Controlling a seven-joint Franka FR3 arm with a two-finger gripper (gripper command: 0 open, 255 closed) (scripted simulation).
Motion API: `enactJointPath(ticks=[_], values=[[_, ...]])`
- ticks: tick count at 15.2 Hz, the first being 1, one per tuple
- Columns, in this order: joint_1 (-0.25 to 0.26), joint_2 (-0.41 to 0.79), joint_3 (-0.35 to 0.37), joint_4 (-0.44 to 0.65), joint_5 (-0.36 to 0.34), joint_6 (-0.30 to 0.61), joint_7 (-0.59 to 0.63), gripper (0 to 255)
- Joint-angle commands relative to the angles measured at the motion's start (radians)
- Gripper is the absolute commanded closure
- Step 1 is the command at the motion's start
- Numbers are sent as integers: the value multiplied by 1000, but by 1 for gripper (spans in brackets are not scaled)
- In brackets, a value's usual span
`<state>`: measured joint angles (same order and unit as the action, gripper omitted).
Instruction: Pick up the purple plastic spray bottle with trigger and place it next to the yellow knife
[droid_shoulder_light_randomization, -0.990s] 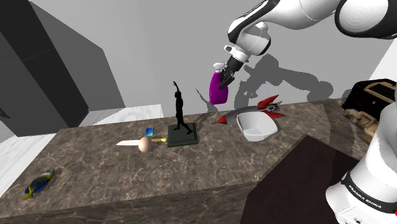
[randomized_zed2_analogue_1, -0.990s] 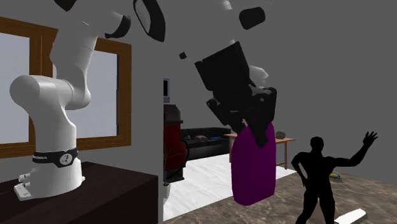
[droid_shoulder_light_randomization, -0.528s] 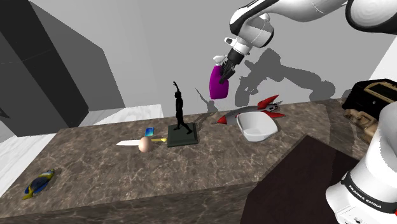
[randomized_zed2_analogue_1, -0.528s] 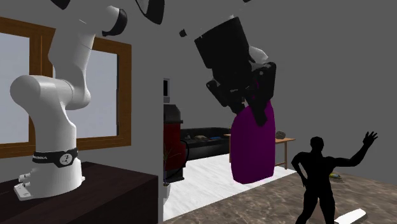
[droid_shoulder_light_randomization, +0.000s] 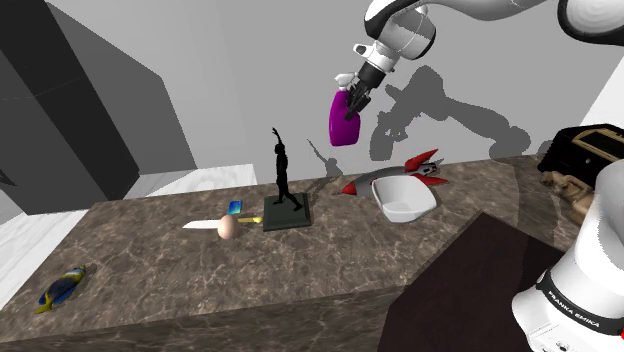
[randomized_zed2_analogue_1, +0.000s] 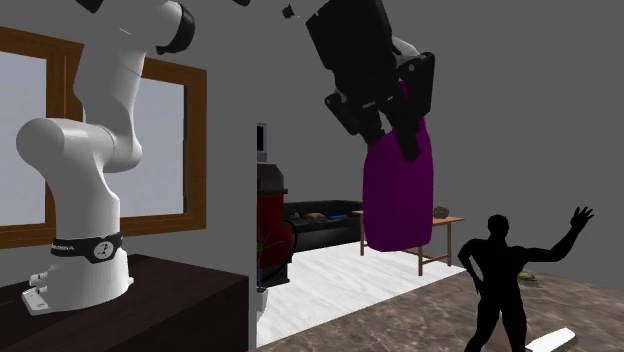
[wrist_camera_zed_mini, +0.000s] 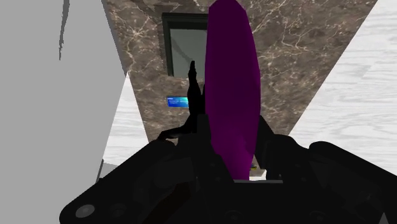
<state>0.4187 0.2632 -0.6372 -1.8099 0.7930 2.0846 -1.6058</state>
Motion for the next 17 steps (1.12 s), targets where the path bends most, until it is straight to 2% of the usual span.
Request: enactJointPath(ticks=[1,9,17], values=[[18,-7,5,3,-9,7,28,255],[132,21,67,32,-14,103,181,255],[224,110,121,142,-16,159,338,255]])
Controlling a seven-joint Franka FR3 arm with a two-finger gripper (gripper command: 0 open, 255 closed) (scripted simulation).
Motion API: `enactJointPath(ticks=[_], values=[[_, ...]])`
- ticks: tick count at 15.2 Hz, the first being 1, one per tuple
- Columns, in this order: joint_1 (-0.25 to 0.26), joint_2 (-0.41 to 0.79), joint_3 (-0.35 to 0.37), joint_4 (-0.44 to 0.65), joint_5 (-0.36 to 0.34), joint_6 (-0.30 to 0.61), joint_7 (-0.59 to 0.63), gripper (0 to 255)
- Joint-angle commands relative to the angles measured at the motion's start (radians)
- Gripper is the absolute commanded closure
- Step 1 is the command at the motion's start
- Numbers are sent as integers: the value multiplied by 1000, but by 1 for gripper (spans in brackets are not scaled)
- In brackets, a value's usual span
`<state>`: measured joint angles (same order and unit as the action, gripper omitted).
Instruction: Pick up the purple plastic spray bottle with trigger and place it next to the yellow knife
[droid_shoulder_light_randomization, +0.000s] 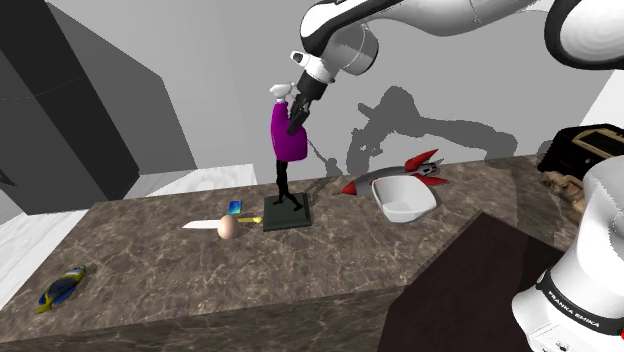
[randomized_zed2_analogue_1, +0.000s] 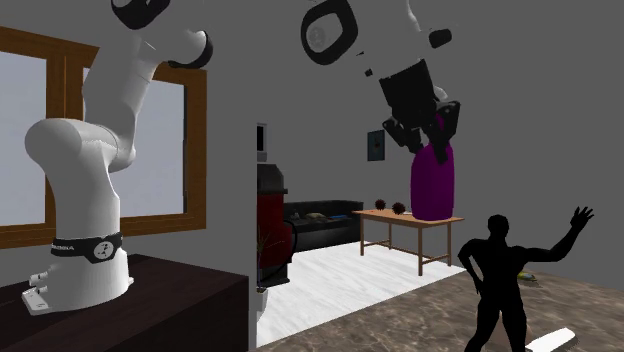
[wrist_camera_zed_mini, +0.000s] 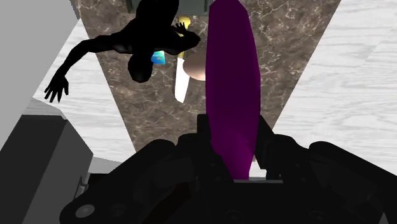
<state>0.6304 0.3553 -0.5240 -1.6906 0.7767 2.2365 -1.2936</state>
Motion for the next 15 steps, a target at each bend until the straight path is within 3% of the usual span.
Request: enactJointPath(ticks=[1,9,15], values=[[22,33,14,43,-1,11,47,255],[85,187,53,258,-15,12,220,255],[104,352,74,515,-36,-31,370,255]])
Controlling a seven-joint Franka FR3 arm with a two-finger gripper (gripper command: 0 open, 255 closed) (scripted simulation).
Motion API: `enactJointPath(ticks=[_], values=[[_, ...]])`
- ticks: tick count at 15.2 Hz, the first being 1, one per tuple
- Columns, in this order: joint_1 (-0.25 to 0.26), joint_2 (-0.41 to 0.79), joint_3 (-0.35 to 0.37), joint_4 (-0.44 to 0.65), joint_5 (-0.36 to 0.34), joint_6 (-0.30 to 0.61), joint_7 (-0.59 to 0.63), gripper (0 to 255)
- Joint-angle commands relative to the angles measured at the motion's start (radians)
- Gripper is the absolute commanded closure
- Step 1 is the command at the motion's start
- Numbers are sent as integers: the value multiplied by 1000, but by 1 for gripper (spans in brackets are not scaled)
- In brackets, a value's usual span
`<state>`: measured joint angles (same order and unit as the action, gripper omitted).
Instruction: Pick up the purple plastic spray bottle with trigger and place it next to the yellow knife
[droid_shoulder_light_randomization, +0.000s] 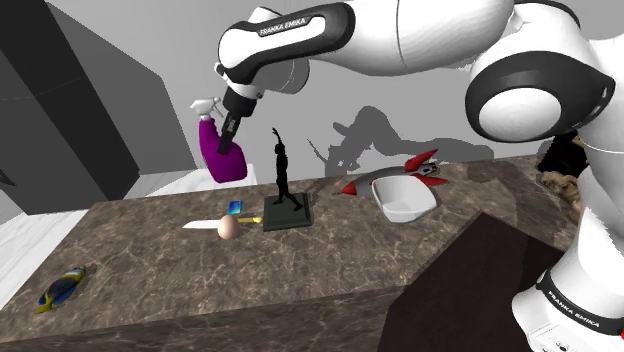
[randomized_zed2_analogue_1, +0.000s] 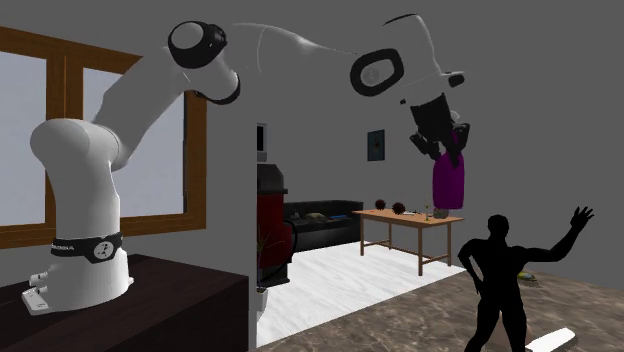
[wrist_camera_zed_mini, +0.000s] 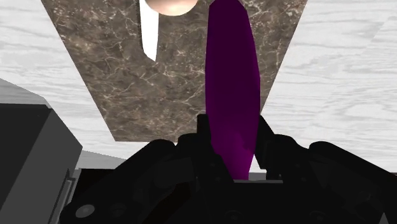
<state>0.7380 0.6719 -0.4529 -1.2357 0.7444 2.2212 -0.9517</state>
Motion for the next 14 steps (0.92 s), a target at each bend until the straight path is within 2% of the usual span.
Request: enactJointPath(ticks=[1,3,4,14], values=[[-4,71,6,117,-8,-29,57,255],[-12,151,12,251,-18,-64,119,255],[-23,210,16,354,-25,-93,162,255],[-5,220,35,243,7,15,99,255]])
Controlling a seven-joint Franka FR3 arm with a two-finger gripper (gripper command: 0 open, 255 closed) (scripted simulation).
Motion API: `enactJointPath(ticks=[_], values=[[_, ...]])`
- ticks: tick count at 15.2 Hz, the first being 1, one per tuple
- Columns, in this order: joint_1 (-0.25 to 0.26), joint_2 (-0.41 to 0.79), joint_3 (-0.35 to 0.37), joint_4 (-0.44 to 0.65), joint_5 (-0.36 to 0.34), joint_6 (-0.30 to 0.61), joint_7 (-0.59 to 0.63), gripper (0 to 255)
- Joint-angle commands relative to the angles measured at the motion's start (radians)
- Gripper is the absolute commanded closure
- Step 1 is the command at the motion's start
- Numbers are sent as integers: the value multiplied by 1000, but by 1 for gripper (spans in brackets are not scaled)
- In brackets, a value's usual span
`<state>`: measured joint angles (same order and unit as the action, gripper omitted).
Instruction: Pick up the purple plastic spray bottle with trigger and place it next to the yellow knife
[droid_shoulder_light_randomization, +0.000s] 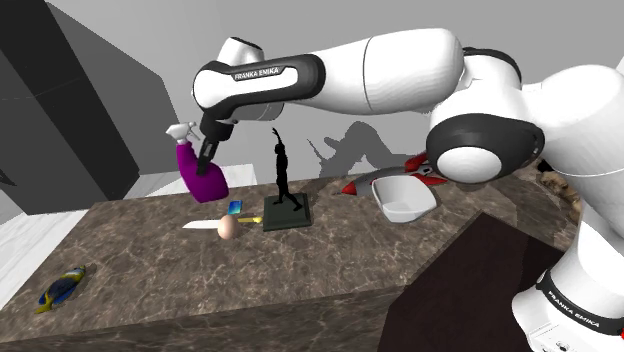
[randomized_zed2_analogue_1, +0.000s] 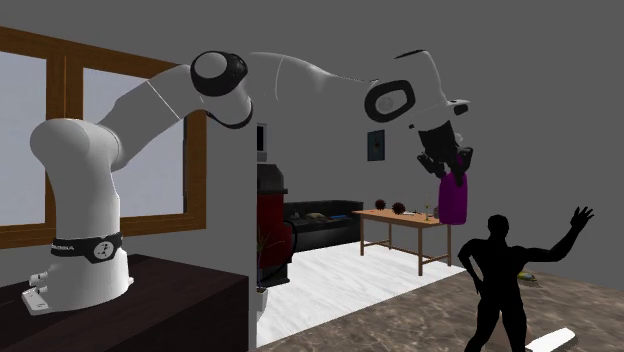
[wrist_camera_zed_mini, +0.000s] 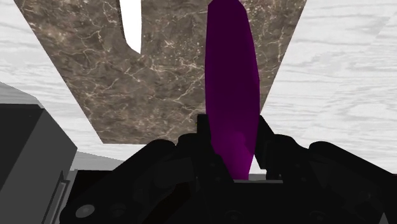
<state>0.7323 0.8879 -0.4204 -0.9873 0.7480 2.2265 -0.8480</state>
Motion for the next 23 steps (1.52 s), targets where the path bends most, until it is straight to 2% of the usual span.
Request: enactJointPath(ticks=[1,12,23], values=[[2,7,5,-13,7,20,-10,255],[1,55,35,-69,46,116,-70,255],[-11,128,71,-77,84,195,-121,255]])
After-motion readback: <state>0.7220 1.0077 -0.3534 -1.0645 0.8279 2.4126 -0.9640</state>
